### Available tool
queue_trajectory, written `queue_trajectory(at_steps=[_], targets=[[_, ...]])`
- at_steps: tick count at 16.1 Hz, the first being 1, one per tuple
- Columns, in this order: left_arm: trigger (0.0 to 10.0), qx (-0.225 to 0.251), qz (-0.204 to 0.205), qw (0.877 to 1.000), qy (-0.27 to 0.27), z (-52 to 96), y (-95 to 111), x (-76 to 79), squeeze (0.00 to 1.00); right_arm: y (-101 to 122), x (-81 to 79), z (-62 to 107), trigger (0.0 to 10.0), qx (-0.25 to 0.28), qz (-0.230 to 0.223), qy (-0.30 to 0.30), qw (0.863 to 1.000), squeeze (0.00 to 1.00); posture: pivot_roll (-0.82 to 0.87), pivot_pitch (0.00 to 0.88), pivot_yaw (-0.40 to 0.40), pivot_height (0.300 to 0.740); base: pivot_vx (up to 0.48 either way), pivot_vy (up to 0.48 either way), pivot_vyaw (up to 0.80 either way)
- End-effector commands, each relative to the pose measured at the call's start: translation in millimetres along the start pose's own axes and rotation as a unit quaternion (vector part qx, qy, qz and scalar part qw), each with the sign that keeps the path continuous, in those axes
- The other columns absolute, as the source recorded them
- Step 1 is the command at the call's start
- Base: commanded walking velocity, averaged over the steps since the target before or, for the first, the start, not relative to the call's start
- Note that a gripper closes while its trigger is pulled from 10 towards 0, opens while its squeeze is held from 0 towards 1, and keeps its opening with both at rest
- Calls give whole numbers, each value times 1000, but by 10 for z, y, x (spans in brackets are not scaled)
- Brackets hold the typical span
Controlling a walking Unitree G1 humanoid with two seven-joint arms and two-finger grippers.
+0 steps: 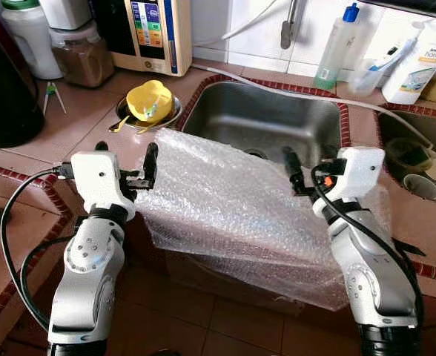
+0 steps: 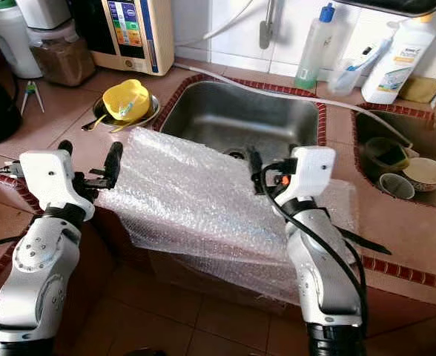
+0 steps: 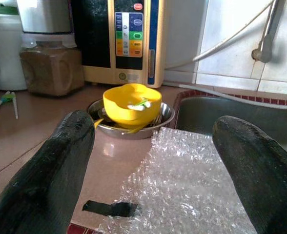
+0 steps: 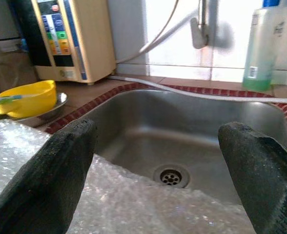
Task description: Kitchen organization
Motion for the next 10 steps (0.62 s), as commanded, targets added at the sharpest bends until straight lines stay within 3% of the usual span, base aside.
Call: queue_trajectory(at_steps=[1,10], targets=[[10000,6,0,1000,-5,2,49,15,0,31,-10,30,10000,3,0,4,1000,0,1,111,5,740,285,0,0],[10000,-2,10,1000,-15,-12,6,61,0,16,-37,38,10000,1,9,18,1000,0,-10,112,4,740,380,0,0]])
Point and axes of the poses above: a point about 5 cm out from each wrist's last joint towards the gripper, its own z axis pointing back from the gripper into the wrist, its own y axis along the axis of the wrist's last joint, x = y × z, the point moved 1 cm from there along -z, pointing out of the wrist towards the gripper, and after that the axes turned 8 degrees about z, right-handed, at the moved point
